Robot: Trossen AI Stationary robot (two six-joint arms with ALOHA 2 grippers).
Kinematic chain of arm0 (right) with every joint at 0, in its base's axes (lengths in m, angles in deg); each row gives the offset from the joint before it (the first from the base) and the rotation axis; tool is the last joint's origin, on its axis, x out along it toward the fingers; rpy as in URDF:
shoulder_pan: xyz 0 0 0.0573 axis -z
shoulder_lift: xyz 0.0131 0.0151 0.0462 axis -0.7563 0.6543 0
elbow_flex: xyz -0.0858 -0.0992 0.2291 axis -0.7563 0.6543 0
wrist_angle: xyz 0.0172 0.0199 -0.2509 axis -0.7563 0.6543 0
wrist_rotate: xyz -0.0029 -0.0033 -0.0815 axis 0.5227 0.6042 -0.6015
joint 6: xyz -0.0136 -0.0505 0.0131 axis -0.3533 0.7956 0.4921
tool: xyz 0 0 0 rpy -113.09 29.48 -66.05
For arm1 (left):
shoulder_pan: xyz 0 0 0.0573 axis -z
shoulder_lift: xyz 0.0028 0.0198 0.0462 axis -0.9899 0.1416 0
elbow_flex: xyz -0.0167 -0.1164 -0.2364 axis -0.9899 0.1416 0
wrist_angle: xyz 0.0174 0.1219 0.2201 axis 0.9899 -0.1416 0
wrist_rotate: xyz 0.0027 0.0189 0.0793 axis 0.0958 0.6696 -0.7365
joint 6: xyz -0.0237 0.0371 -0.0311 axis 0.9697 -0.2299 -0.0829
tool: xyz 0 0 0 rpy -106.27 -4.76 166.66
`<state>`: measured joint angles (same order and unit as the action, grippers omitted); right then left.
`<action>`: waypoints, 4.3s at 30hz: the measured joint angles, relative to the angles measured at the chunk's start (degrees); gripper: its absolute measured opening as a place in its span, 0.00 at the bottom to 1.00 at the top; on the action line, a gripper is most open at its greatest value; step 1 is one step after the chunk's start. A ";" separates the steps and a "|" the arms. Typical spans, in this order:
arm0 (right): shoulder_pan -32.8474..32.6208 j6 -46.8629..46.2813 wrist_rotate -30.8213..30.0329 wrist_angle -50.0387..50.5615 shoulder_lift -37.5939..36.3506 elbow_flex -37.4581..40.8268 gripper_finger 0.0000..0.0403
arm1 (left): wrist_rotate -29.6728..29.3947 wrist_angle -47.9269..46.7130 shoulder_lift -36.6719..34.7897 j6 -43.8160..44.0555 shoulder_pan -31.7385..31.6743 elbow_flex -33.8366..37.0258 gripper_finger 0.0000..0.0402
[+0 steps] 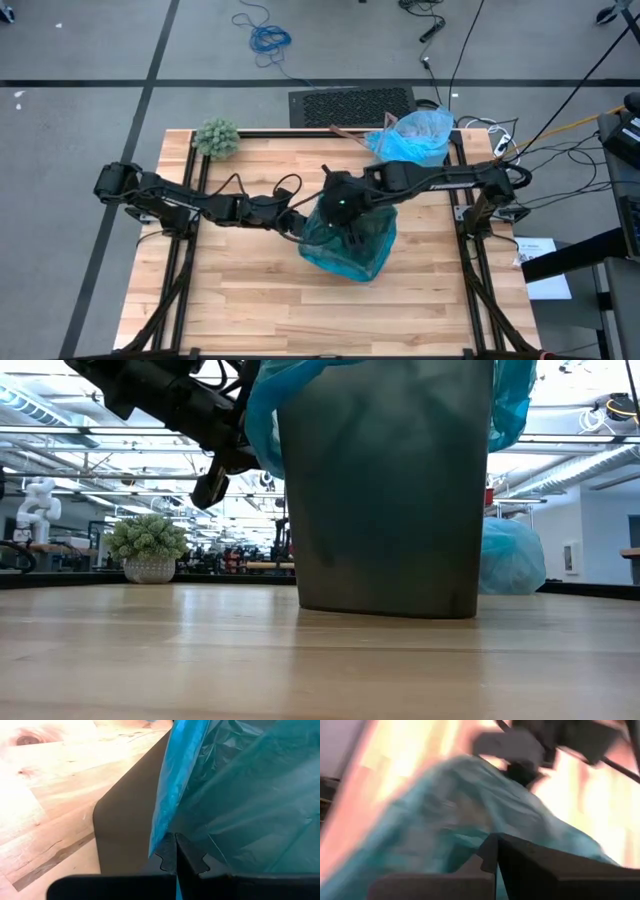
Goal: Place trash/remove bag and relplace
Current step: Insert the bottom blue trash bag into the trash bin
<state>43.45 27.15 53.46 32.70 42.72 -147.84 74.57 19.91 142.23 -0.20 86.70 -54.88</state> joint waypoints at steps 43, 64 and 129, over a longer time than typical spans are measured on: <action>-6.68 -18.47 -1.21 1.76 -1.90 12.76 0.00 | -2.23 -7.21 -12.70 -3.19 0.00 0.02 0.00; -5.96 -20.92 -4.88 -0.43 0.95 12.69 0.00 | -1.59 -4.04 -2.19 1.48 5.53 0.00 0.00; -19.06 -12.94 14.61 28.06 -7.24 -7.26 0.00 | -13.49 -49.35 -31.68 -21.09 5.42 -24.06 0.00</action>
<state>24.39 14.21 68.08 60.76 35.48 -155.10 61.08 -29.44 110.54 -21.28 92.12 -78.94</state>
